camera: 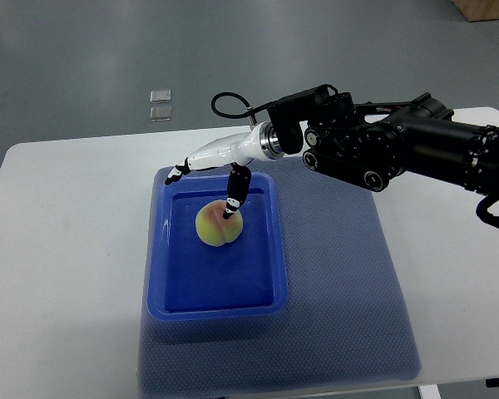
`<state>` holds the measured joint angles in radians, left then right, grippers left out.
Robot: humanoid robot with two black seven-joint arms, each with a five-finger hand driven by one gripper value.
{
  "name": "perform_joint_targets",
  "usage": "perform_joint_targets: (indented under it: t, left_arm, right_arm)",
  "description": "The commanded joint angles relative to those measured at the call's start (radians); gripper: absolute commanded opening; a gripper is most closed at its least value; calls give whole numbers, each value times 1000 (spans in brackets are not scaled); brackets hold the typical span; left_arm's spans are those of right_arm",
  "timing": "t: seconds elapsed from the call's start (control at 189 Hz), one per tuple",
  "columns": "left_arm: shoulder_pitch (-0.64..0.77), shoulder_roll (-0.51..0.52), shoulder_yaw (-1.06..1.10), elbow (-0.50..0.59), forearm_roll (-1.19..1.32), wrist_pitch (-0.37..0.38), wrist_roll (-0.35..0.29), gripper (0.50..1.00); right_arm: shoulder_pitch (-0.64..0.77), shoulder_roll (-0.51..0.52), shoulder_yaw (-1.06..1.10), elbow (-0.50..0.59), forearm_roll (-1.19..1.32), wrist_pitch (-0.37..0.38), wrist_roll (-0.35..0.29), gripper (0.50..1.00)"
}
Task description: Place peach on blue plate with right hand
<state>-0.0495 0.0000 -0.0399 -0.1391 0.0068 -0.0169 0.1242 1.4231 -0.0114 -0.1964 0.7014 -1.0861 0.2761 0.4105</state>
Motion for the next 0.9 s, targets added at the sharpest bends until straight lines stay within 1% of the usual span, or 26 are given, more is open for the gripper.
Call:
perform_joint_targets:
  t: [0.0, 0.079, 0.164, 0.222, 0.227, 0.275, 0.28, 0.375, 0.428, 0.433, 0.476, 0.534, 0.539, 0.55, 0.602, 0.608, 0.645, 0.851, 0.856, 0.893]
  left_arm:
    - [-1, 0, 0, 1, -1, 0, 0, 1000]
    - [-1, 0, 0, 1, -1, 0, 0, 1000]
    - [-1, 0, 0, 1, -1, 0, 0, 1000]
    - [-1, 0, 0, 1, -1, 0, 0, 1000]
    - [-1, 0, 0, 1, -1, 0, 0, 1000]
    - [-1, 0, 0, 1, -1, 0, 0, 1000]
    - [-1, 0, 0, 1, -1, 0, 0, 1000]
    - [-1, 0, 0, 1, -1, 0, 0, 1000]
    - [-1, 0, 0, 1, -1, 0, 0, 1000]
    - [-1, 0, -1, 1, -1, 0, 0, 1000]
    - [-1, 0, -1, 1, -1, 0, 0, 1000]
    - [-1, 0, -1, 1, -1, 0, 0, 1000]
    - [-1, 0, -1, 1, -1, 0, 0, 1000]
    - [-1, 0, -1, 0, 1, 0, 0, 1000]
    - [-1, 0, -1, 0, 1, 0, 0, 1000]
    - [-1, 0, -1, 0, -1, 0, 0, 1000]
    - [-1, 0, -1, 0, -1, 0, 0, 1000]
    - [-1, 0, -1, 1, 1, 0, 0, 1000]
    - [-3, 0, -1, 1, -1, 0, 0, 1000]
    - [-3, 0, -1, 1, -1, 0, 0, 1000]
  right_arm:
    - [-4, -42, 38, -33, 170, -31, -6, 926]
    - [-32, -67, 106, -60, 270, -61, -16, 926]
    - [-113, -114, 199, -92, 376, -106, -47, 926]
    - [-113, -114, 199, -92, 376, -106, -47, 926]
    - [-162, -139, 278, -106, 438, -144, -64, 926]
    - [-162, -139, 279, -106, 439, -144, -64, 926]
    - [-211, -150, 351, -118, 486, -179, -77, 926]
    - [-299, -156, 485, -132, 568, -236, -93, 926]
    - [-299, -156, 485, -132, 568, -236, -93, 926]
    - [-338, -171, 550, -134, 607, -267, -96, 926]
    - [-374, -185, 598, -134, 641, -288, -102, 926]
    - [-382, -188, 609, -134, 649, -293, -104, 926]
    - [-415, -194, 649, -134, 682, -320, -116, 924]
    - [-421, -194, 658, -134, 689, -327, -118, 924]
    - [-421, -194, 658, -134, 689, -327, -118, 924]
    - [-450, -196, 692, -134, 721, -359, -122, 924]
    - [-472, -196, 710, -134, 746, -377, -122, 926]
    - [-523, -217, 759, -134, 831, -380, -128, 926]
    - [-535, -229, 762, -132, 863, -374, -137, 926]
    - [-543, -234, 762, -132, 887, -371, -142, 926]
